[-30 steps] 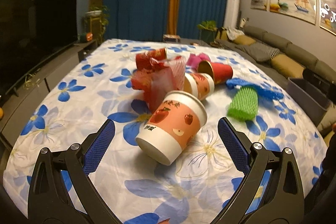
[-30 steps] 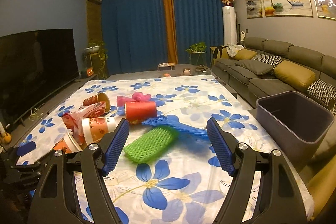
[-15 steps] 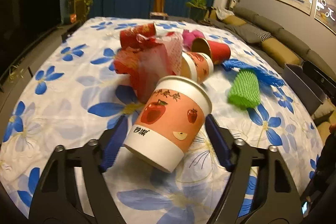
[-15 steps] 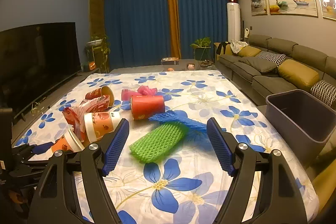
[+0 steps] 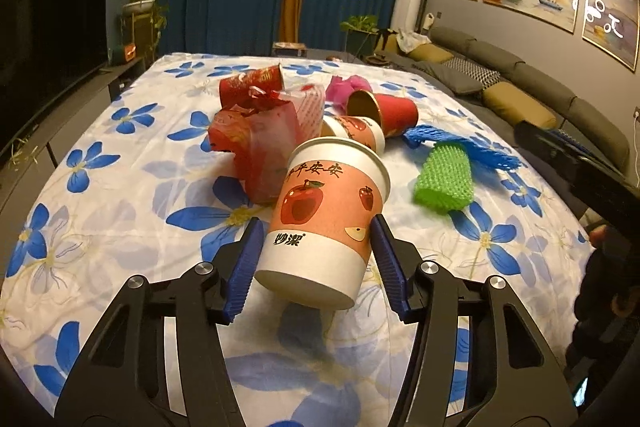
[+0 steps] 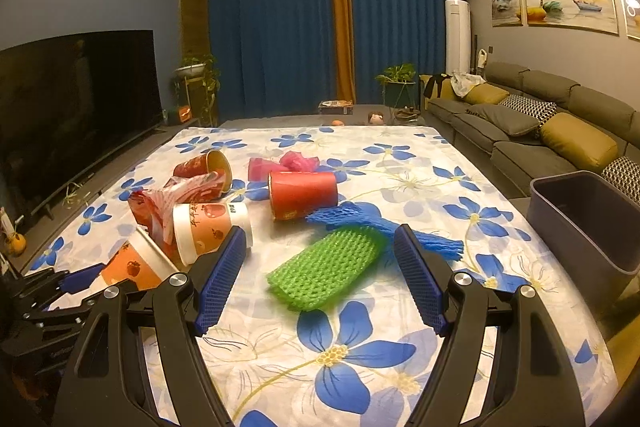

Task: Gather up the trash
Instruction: 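Grasp the white-and-orange paper cup with the left gripper and lift, then grasp the red-and-white plastic bag with the right gripper while the left gripper holds the cup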

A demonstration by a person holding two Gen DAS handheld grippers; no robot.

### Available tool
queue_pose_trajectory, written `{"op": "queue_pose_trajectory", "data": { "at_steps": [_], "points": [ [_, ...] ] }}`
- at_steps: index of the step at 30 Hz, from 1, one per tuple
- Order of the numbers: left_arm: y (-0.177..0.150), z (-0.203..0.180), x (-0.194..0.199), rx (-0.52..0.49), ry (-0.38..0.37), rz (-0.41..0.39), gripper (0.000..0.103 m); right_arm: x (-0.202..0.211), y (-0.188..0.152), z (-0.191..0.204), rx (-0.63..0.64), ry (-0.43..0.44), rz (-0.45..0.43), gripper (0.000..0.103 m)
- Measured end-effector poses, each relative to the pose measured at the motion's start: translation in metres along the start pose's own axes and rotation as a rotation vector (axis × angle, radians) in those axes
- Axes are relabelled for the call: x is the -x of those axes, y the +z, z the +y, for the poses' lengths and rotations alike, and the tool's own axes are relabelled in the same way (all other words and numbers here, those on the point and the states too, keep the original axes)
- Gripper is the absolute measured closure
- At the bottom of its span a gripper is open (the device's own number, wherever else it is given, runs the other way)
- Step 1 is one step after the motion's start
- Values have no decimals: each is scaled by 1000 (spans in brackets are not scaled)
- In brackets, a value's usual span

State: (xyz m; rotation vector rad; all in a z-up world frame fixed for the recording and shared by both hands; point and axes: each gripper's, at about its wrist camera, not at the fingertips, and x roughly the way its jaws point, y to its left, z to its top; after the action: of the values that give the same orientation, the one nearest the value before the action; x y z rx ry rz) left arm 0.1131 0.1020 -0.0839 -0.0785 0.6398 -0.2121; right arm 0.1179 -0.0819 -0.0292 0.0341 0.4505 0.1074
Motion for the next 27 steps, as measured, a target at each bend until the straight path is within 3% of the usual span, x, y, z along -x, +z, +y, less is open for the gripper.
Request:
{"op": "queue_pose_trajectory", "data": {
  "at_steps": [10, 19, 27],
  "points": [
    [10, 16, 52, 58, -2, -110, 49, -19, 4, 26, 35, 49, 25, 28],
    [27, 64, 72, 164, 184, -190, 49, -49, 14, 82, 86, 159, 37, 28],
    [36, 86, 71, 208, 229, -206, 49, -72, 22, 128, 169, 249, 41, 28]
  ]
}}
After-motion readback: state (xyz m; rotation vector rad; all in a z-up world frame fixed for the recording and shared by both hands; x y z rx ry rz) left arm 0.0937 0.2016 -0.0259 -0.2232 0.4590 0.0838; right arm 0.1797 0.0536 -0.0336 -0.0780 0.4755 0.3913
